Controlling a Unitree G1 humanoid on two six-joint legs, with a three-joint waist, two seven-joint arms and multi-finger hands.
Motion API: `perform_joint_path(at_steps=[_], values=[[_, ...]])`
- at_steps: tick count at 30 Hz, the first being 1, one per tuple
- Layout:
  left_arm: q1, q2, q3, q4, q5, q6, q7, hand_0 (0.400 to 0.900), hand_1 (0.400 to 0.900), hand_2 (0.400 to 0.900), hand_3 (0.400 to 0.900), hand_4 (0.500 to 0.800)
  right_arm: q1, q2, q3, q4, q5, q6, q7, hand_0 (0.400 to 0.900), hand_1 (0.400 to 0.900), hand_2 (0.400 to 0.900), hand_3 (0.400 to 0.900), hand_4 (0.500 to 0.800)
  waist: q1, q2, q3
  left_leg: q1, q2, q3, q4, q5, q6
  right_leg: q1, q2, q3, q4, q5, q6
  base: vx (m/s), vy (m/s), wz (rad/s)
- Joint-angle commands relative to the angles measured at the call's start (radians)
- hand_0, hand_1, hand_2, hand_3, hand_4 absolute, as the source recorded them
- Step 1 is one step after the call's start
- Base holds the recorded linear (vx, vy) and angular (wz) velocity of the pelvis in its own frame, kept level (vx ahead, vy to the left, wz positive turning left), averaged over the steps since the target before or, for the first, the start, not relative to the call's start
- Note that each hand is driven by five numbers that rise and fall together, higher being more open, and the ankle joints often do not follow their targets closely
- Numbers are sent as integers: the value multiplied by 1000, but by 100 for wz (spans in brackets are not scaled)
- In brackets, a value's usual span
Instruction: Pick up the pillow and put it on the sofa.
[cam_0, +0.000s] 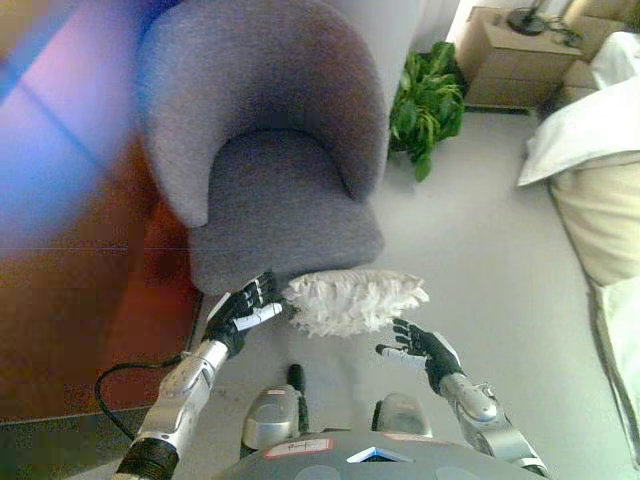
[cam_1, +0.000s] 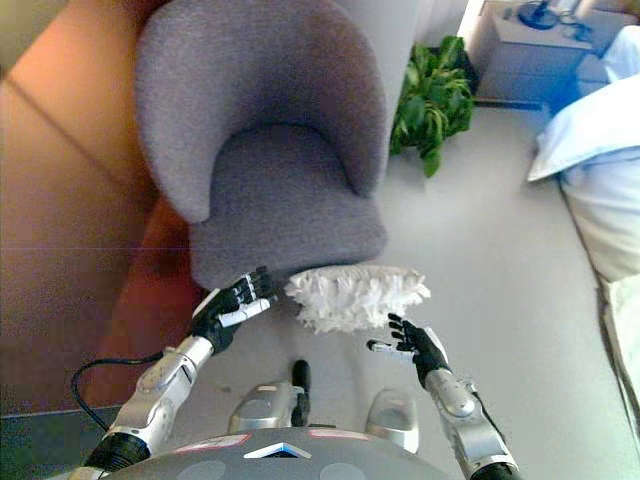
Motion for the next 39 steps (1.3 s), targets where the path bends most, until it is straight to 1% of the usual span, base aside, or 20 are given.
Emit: perform_joint_path(at_steps=[1,3,4,5,6,7,9,10,11,12,14,16,17,18,21,25,28,31,35,39], values=[[22,48,-4,-128,-1,-33,-20,900,900,900,900,800,-30,-59,-46,-30,-89,-108,-98,900,900,900,900,800,-28,-44,-26,-59,-24,28,40,-34,-2,-26,-36,-15,-339,307,4,286,-297,56],[12,58,-3,-125,-3,-39,-15,900,900,900,900,800,-54,-73,-52,-25,-85,-108,-117,900,900,900,900,800,-42,-73,-11,-47,-25,16,83,-94,-21,-31,-95,24,-533,389,32,301,-411,65],[9,64,-1,-127,-4,-43,-15,900,900,900,900,800,-69,-75,-56,-23,-89,-96,-125,900,900,900,900,800,-45,-81,-5,-43,-20,4,102,-121,-30,-26,-114,41,-592,411,44,306,-407,71],[8,70,2,-130,-9,-46,-19,900,900,900,900,800,-76,-74,-62,-21,-99,-86,-133,900,900,900,900,800,-49,-87,-3,-40,-12,-9,121,-141,-37,-24,-124,63,-671,407,47,274,-328,62],[14,72,7,-135,-11,-53,-17,900,900,900,900,800,-81,-74,-67,-19,-117,-81,-140,900,900,900,900,800,-52,-89,-1,-39,-1,-21,141,-158,-42,-15,-125,78,-690,420,52,278,-314,58],[27,73,21,-147,-8,-54,-20,900,900,900,900,800,-82,-76,-80,-18,-150,-72,-152,900,900,900,900,800,-50,-87,-4,-34,25,-30,144,-153,-51,11,-116,95,-710,395,53,235,-272,45],[38,71,30,-158,-8,-59,-7,900,900,900,900,800,-82,-87,-88,-14,-192,-62,-160,900,900,900,900,800,-41,-93,-15,-34,61,-40,154,-149,-74,51,-118,73,-736,387,60,241,-293,36],[45,71,37,-161,-7,-55,14,900,900,900,900,800,-87,-92,-85,-7,-239,-46,-177,900,900,900,900,800,-35,-100,-22,-27,91,-36,156,-144,-89,64,-111,58,-727,377,66,275,-309,31],[53,70,48,-163,-11,-49,35,900,900,900,900,800,-92,-101,-86,-6,-266,-18,-168,900,900,900,900,800,-33,-102,-28,-11,114,-36,145,-135,-98,75,-99,56,-722,361,69,287,-277,29],[59,68,69,-167,-31,-31,36,900,900,900,900,800,-92,-114,-91,-9,-301,4,-161,900,900,900,900,800,-30,-101,-33,5,141,-27,128,-117,-109,95,-86,41,-718,335,67,236,-200,22],[75,64,95,-179,-28,-8,-1,900,900,900,900,800,-90,-139,-100,-13,-361,21,-160,900,900,900,900,800,-22,-98,-40,17,176,-12,108,-88,-123,120,-63,9,-703,292,58,185,-162,25],[80,69,93,-192,-13,1,-27,900,900,900,900,800,-94,-163,-105,-7,-448,40,-160,900,900,900,900,800,-18,-93,-40,14,205,9,100,-65,-136,130,-51,-16,-686,262,51,126,-142,48],[73,72,94,-190,-13,4,-41,900,900,900,900,800,-98,-174,-101,-2,-501,46,-167,900,900,900,900,800,-19,-90,-38,15,212,16,98,-61,-139,125,-51,-29,-673,254,49,116,-127,52],[68,75,96,-189,-19,6,-53,900,900,900,900,800,-101,-188,-94,-2,-567,60,-162,900,900,900,900,800,-21,-87,-34,18,217,21,98,-61,-141,115,-52,-37,-658,246,48,92,-82,35],[63,91,98,-198,-32,-3,-71,900,900,900,900,800,-120,-230,-70,-6,-703,112,-136,900,900,900,900,800,-30,-81,-10,15,227,27,121,-72,-144,71,-60,-33,-614,245,53,61,-69,23],[12,127,73,-210,-30,-32,-63,900,900,900,900,800,-222,-243,-11,27,-797,171,-157,900,900,900,900,800,-31,-86,55,-73,233,11,233,-112,-139,-54,-80,3,-520,264,65,-71,-95,16],[-45,150,50,-218,-41,-56,-43,900,900,900,900,800,-301,-244,20,33,-804,194,-161,900,900,900,900,800,-31,-91,117,-196,232,-13,358,-152,-129,-157,-100,28,-441,252,63,-207,-79,6],[-98,161,21,-223,-56,-86,-19,900,900,900,900,800,-365,-259,33,29,-798,205,-159,900,900,900,900,800,-37,-86,164,-315,221,-36,475,-191,-121,-253,-115,55,-356,226,57,-189,15,3],[-150,155,-7,-227,-74,-119,11,900,900,900,900,800,-424,-281,38,24,-777,208,-161,900,900,900,900,800,-42,-67,208,-483,212,-68,616,-234,-112,-403,-125,92,-222,186,41,-155,59,0],[-192,149,-24,-239,-78,-148,23,900,900,900,900,800,-473,-302,33,15,-727,212,-185,900,900,900,900,800,-45,-49,242,-622,202,-93,709,-249,-113,-530,-121,126,-132,160,34,-167,73,-2]])
